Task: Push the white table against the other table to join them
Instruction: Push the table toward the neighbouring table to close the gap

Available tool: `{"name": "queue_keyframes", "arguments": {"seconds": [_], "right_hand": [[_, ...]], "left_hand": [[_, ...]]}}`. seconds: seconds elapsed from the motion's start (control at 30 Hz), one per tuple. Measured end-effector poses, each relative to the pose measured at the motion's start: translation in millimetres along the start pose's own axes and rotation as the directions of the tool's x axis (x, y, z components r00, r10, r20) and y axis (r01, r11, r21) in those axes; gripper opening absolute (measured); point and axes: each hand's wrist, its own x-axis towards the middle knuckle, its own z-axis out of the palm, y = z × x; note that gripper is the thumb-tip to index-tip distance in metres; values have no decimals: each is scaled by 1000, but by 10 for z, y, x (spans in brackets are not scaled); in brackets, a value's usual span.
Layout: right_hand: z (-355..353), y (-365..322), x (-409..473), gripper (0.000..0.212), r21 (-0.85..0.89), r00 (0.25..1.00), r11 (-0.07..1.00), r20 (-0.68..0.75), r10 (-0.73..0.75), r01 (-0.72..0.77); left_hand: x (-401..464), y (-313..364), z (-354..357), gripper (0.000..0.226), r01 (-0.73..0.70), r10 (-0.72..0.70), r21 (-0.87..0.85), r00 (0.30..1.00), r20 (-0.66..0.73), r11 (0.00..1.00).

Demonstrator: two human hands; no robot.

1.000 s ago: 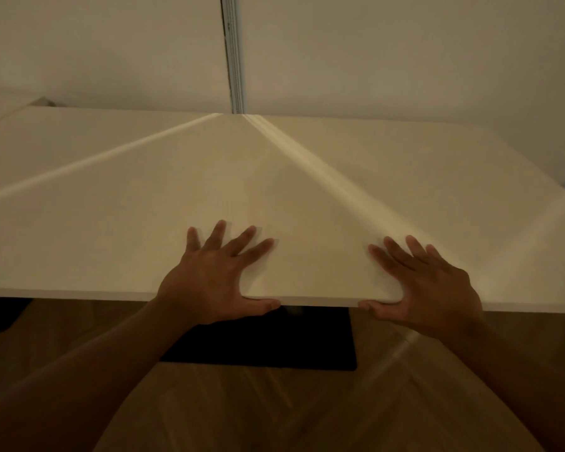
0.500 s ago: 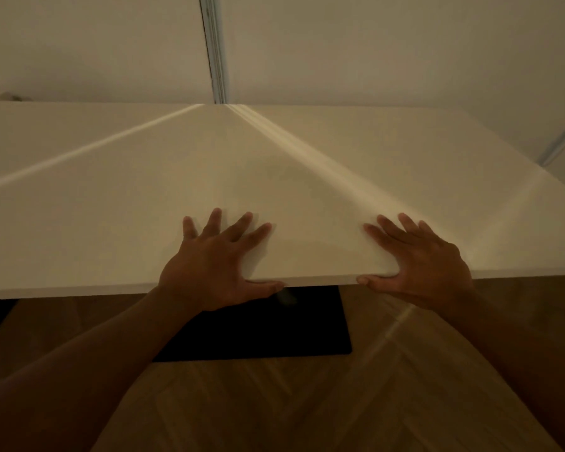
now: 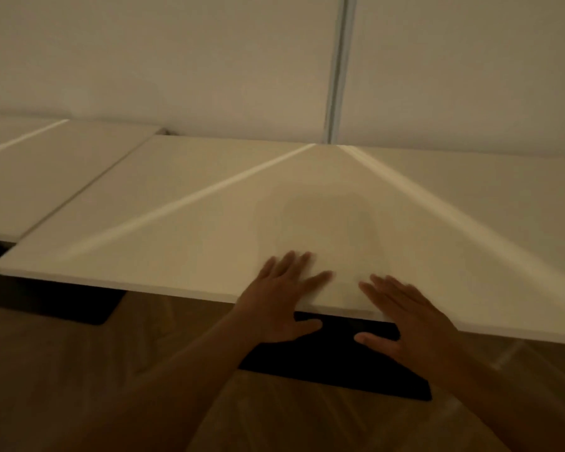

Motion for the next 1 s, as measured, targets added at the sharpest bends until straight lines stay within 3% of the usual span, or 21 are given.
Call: {"name": "queue_keyframes", "arguments": {"seconds": [0.13,0.33,0.43,0.53,0.67,1.0], "right_hand": [[142,-632,569,84,25,991,993,62,-117,116],[355,-1755,1271,85,-41,947,947,33,-319,320],[446,-2216,1641,87,-82,943,939,47,-330,333],[512,-2460,1865,81,-145,943,932,48,-328,332],[534,-2459,1918,78,-162,939,925,58,-339,344],[560,-2510,2115,81,-139,947,937,36,-320,322]], "left_hand": [[-690,-995,-169,103,324,-327,54,943,67,944],[-1263,-1999,-348,116,417,-436,151,890,131,896],[-1261,-2285,-432,117,350,-370,137,912,175,927],[-1259,-2409,-409,112,274,-291,135,948,129,952],[-1289,-2486,-348,109,250,-260,134,964,55,959],[-1170,-2695,-360,106,233,-239,152,971,18,960]]}}
